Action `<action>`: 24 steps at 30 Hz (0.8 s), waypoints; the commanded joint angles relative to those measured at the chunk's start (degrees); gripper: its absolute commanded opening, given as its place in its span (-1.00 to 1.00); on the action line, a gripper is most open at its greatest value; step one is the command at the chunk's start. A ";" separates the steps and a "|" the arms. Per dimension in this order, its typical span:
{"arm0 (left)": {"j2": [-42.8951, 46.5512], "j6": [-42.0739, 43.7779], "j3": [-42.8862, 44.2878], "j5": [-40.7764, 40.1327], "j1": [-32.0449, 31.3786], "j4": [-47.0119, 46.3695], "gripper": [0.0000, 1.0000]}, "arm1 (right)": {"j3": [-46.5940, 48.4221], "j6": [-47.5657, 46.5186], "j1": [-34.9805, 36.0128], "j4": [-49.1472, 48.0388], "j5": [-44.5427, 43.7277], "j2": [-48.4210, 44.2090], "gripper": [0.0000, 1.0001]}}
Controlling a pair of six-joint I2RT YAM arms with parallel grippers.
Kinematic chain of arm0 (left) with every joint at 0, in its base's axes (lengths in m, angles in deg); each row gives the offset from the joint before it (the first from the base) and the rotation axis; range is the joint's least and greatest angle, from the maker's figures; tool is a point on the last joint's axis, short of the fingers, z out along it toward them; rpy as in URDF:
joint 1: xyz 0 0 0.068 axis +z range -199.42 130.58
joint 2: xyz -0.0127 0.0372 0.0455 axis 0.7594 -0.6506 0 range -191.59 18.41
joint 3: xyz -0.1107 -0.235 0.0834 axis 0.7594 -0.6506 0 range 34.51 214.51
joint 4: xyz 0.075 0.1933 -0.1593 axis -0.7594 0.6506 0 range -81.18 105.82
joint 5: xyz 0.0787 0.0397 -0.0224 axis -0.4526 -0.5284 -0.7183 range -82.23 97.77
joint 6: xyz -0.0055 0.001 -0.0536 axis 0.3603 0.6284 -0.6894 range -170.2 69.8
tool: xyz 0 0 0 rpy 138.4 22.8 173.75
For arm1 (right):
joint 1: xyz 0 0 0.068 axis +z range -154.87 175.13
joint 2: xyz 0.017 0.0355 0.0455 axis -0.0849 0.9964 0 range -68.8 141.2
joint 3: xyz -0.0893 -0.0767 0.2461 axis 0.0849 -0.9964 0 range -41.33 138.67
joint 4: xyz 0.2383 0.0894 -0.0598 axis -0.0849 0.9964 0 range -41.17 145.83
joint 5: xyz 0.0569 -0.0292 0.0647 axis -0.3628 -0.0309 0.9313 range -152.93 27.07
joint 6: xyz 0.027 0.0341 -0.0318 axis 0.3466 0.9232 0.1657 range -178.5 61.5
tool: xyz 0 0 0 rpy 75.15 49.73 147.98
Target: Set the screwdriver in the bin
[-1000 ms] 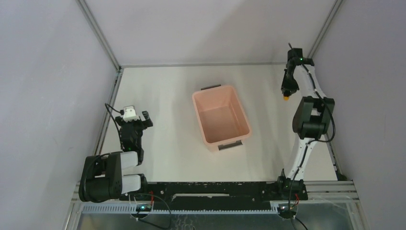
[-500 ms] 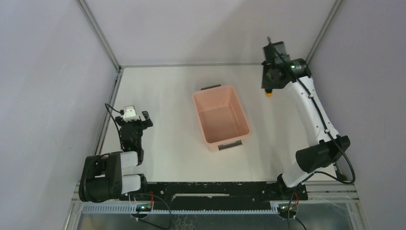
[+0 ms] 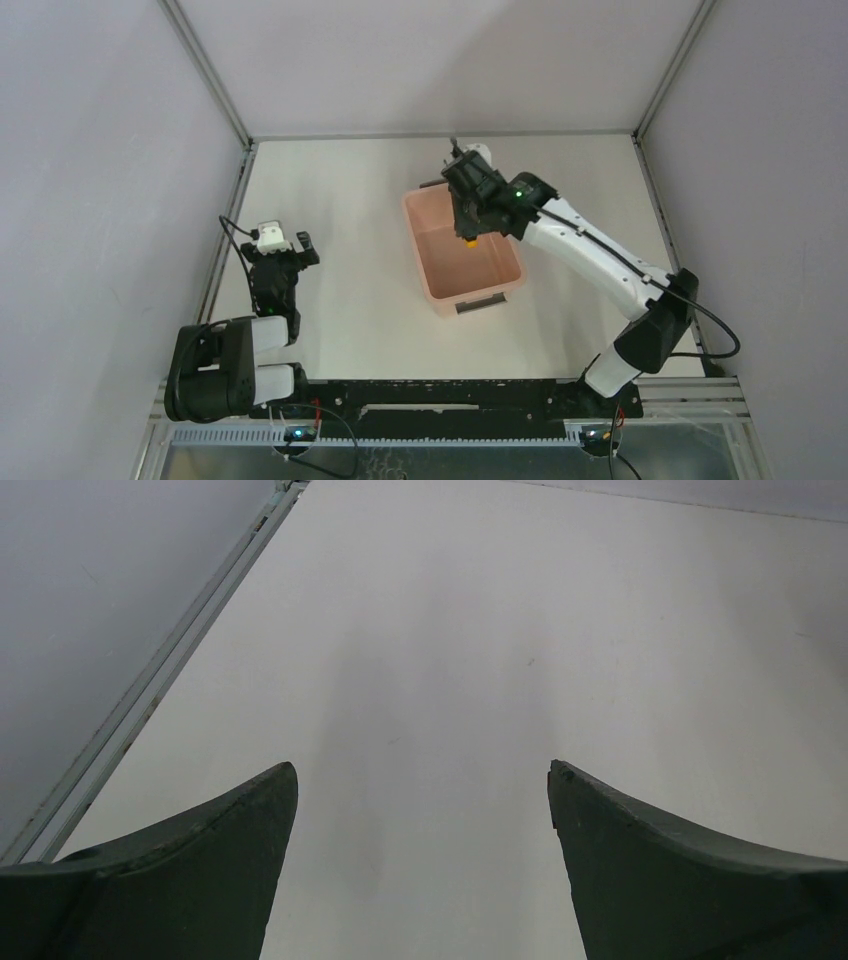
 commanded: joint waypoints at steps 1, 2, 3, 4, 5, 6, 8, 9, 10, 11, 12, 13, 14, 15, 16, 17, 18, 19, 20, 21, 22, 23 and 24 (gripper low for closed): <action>0.51 0.88 2.30 -0.59 -0.36 -1.82 1.00 | -7.65 7.69 1.06 -10.48 -2.05 1.24 -1.00; 0.53 0.88 2.20 -0.59 -0.36 -1.81 1.00 | -9.89 8.55 1.22 -12.12 -2.23 1.42 -1.00; 0.53 0.88 2.23 -0.58 -0.35 -1.82 1.00 | -12.03 9.26 1.34 -13.80 -2.03 1.73 -1.00; 0.51 0.88 2.29 -0.56 -0.36 -1.82 1.00 | -14.97 9.55 1.44 -15.97 -0.99 1.96 -1.00; 0.50 0.90 2.26 -0.59 -0.36 -1.81 1.00 | -17.27 9.99 1.71 -18.15 -0.41 2.20 -1.00; 0.52 0.88 2.29 -0.57 -0.36 -1.82 1.00 | -18.93 10.25 1.84 -19.82 -0.04 2.65 -1.00; 0.52 0.88 2.23 -0.59 -0.36 -1.81 1.00 | -21.18 11.50 2.19 -20.86 -1.75 4.22 -1.00; 0.53 0.88 2.22 -0.57 -0.36 -1.82 1.00 | -21.99 12.27 2.32 -20.79 -2.68 5.23 -1.00; 0.53 0.88 2.20 -0.59 -0.36 -1.82 1.00 | -22.82 12.82 2.38 -20.93 -2.93 6.08 -1.00; 0.53 0.88 2.27 -0.59 -0.36 -1.82 1.00 | -23.82 13.30 2.51 -21.63 -2.97 6.87 -1.00; 0.53 0.88 2.27 -0.57 -0.36 -1.82 1.00 | -25.15 13.64 2.67 -22.71 -2.98 7.51 -1.00; 0.53 0.88 2.31 -0.60 -0.34 -1.82 1.00 | -26.45 13.79 2.87 -23.91 -2.82 8.09 -0.99; 0.52 0.88 2.30 -0.57 -0.36 -1.82 1.00 | -27.49 13.85 3.01 -25.15 -2.67 8.74 -0.96; 0.53 0.88 2.29 -0.59 -0.36 -1.82 1.00 | -28.18 14.11 3.04 -25.85 -2.25 9.51 -0.92; 0.55 0.88 2.28 -0.53 -0.36 -1.82 1.00 | -28.38 14.12 3.11 -26.19 -2.01 10.56 -0.89; 0.53 0.88 2.19 -0.59 -0.36 -1.82 1.00 | -28.46 14.18 3.19 -26.25 -2.03 11.63 -0.82; 0.48 0.88 2.25 -0.59 -0.36 -1.82 1.00 | -28.47 14.42 3.21 -26.20 -2.20 12.50 -0.78; 0.53 0.88 2.24 -0.59 -0.34 -1.82 1.00 | -28.44 14.60 3.22 -26.16 -2.34 13.38 -0.65; 0.53 0.88 2.23 -0.59 -0.38 -1.82 1.00 | -28.47 14.58 3.22 -26.09 -2.35 13.91 -0.52; 0.55 0.88 2.25 -0.59 -0.36 -1.82 1.00 | -28.47 14.44 3.27 -26.06 -2.35 14.27 -0.42; 0.53 0.88 2.18 -0.59 -0.36 -1.82 1.00 | -28.43 14.06 3.30 -26.12 -2.17 14.42 -0.27; 0.53 0.92 2.22 -0.59 -0.36 -1.82 1.00 | -28.40 13.41 3.30 -26.15 -1.77 14.38 -0.05; 0.51 0.89 2.27 -0.59 -0.35 -1.82 1.00 | -28.38 13.35 3.23 -25.88 -1.78 14.09 0.17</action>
